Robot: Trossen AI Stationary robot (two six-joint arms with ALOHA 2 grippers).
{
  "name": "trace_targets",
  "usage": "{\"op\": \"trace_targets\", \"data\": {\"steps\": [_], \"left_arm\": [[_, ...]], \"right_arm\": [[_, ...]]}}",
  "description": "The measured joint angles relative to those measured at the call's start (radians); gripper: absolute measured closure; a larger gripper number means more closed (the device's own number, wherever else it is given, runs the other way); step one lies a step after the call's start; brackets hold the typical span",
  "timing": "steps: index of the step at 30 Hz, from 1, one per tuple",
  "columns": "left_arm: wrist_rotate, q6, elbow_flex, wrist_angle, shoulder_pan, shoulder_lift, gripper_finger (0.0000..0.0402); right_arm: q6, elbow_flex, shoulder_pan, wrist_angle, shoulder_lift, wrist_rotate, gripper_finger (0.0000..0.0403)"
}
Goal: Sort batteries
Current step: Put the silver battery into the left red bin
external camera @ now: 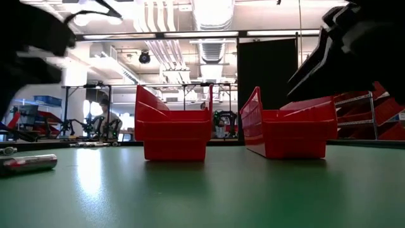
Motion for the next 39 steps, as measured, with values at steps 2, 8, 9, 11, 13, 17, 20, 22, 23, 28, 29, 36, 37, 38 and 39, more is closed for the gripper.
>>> {"op": "trace_targets", "data": {"steps": [2, 8, 9, 11, 13, 17, 20, 22, 23, 28, 29, 36, 37, 38, 39], "left_arm": [[-0.001, 0.067, 0.025, 0.019, 0.010, 0.042, 0.0274], [0.000, 0.204, 0.163, 0.003, 0.035, 0.160, 0.0274], [-0.001, 0.222, 0.186, -0.004, 0.038, 0.173, 0.0274], [-0.003, 0.253, 0.221, -0.014, 0.045, 0.202, 0.0274], [-0.003, 0.272, 0.246, -0.019, 0.054, 0.226, 0.0274], [-0.001, 0.316, 0.260, 0.014, 0.070, 0.260, 0.0274], [0.010, 0.350, 0.259, 0.035, 0.080, 0.276, 0.0274], [0.010, 0.367, 0.259, 0.042, 0.083, 0.283, 0.0274], [0.012, 0.375, 0.259, 0.044, 0.085, 0.283, 0.0274], [0.017, 0.374, 0.298, 0.106, 0.093, 0.281, 0.0274], [0.017, 0.373, 0.311, 0.117, 0.093, 0.279, 0.0274], [0.016, 0.367, 0.374, 0.154, 0.100, 0.276, 0.0274], [0.016, 0.365, 0.382, 0.138, 0.101, 0.276, 0.0274], [0.016, 0.364, 0.389, 0.112, 0.102, 0.276, 0.0274], [0.008, 0.360, 0.393, 0.094, 0.102, 0.274, 0.0274]], "right_arm": [[-0.055, -0.011, 0.000, 0.053, 0.001, -0.021, 0.0211], [-0.109, -0.030, -0.007, 0.111, 0.001, -0.046, 0.0211], [-0.109, -0.033, -0.007, 0.112, 0.001, -0.046, 0.0211], [-0.110, -0.036, -0.006, 0.109, 0.001, -0.047, 0.0211], [-0.110, -0.036, -0.006, 0.111, 0.001, -0.055, 0.0211], [-0.118, -0.037, -0.006, 0.114, 0.001, -0.103, 0.0211], [-0.125, -0.039, -0.006, 0.113, 0.001, -0.114, 0.0211], [-0.128, -0.039, -0.006, 0.113, 0.001, -0.119, 0.0211], [-0.129, -0.039, -0.007, 0.114, 0.001, -0.119, 0.0211], [-0.130, -0.039, -0.014, 0.114, 0.001, -0.121, 0.0211], [-0.130, -0.039, -0.016, 0.113, 0.001, -0.121, 0.0211], [-0.131, -0.041, -0.016, 0.114, 0.001, -0.129, 0.0211], [-0.135, -0.041, -0.016, 0.113, 0.001, -0.142, 0.0211], [-0.140, -0.041, -0.016, 0.113, 0.001, -0.169, 0.0211], [-0.128, -0.041, -0.016, 0.112, 0.001, -0.202, 0.0211]]}}
